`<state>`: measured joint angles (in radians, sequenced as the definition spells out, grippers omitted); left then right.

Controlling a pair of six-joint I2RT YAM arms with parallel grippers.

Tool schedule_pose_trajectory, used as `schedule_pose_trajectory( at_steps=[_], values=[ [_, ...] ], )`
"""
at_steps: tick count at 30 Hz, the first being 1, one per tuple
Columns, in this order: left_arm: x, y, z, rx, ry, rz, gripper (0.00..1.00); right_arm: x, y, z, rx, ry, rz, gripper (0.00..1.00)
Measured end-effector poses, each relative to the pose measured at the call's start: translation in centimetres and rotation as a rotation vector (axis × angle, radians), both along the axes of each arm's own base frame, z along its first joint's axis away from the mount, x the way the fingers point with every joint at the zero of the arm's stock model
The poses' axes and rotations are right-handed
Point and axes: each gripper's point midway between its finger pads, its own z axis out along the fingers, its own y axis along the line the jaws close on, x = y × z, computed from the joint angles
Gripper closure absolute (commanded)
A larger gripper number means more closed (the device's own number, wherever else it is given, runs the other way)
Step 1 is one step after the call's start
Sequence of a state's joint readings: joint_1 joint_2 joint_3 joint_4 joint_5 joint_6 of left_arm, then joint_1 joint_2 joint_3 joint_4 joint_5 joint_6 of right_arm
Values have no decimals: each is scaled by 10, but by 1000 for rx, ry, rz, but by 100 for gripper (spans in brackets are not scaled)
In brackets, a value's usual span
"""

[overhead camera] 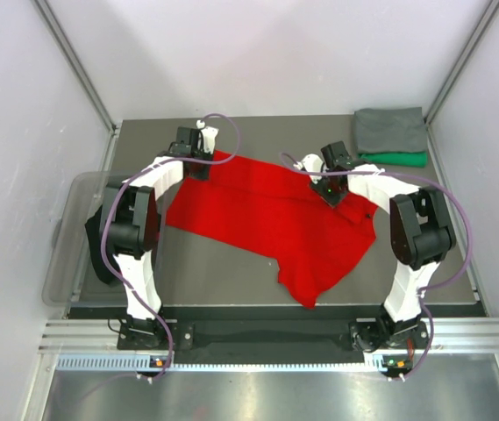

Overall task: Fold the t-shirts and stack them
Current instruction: Fold the tshirt

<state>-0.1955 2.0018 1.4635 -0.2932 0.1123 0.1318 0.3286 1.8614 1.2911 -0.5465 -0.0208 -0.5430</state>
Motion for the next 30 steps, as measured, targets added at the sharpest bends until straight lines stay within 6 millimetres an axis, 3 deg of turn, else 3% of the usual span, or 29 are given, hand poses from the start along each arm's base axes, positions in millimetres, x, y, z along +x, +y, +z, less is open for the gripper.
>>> schedule_pose_trajectory(
  at_steps=[11, 22, 30],
  values=[
    [0, 0, -1, 0, 1, 0, 100, -1, 4, -2, 14, 9, 29, 70],
    [-1, 0, -1, 2, 2, 0, 100, 0, 9, -18, 6, 28, 55, 65],
    [-2, 1, -3, 2, 5, 1, 100, 4, 11, -17, 1, 1, 62, 69]
  ],
)
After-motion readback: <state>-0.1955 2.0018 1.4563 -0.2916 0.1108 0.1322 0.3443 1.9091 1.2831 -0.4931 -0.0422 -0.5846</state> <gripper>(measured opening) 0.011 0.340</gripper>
